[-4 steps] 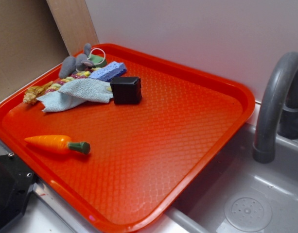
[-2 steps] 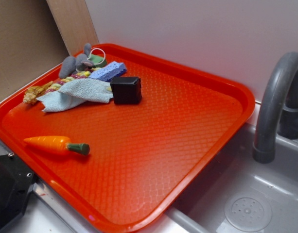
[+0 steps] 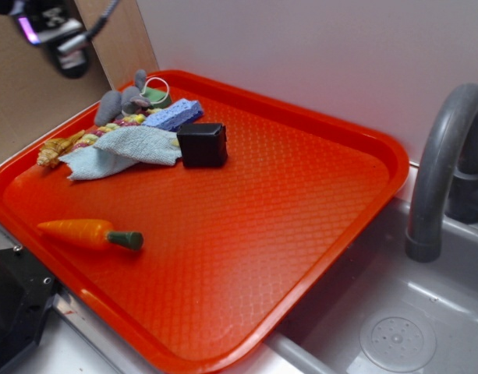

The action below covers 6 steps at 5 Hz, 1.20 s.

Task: Grab the black box.

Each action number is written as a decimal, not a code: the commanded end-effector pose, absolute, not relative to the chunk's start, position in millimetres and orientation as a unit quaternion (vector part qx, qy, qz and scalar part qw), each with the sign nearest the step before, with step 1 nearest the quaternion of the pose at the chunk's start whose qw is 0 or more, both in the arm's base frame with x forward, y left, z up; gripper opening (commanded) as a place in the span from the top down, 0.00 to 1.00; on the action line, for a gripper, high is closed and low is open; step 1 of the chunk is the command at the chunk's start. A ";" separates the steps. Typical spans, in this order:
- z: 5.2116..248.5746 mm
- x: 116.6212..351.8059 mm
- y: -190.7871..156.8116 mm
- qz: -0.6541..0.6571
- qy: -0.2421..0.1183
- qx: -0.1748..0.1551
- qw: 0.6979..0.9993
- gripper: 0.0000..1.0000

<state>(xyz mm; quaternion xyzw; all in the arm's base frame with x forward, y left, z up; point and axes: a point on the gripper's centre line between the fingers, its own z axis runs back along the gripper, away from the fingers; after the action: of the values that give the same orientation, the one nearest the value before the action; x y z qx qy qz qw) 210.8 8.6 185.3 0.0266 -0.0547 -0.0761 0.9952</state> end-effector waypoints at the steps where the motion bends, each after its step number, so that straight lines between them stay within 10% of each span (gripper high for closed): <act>1: 122.2 278.3 -3.0 -0.231 -0.080 -0.018 0.970 0.00; 3: 71.7 264.0 -30.9 -0.411 -0.032 -0.022 0.911 0.00; 5: 42.1 295.1 -14.2 -0.360 -0.030 0.022 0.932 0.00; 6: 34.3 294.4 -8.3 -0.354 -0.025 0.029 0.935 1.00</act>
<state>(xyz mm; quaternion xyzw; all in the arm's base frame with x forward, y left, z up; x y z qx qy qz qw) 292.9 -0.1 29.1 0.0210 -0.0090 -0.3554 0.9344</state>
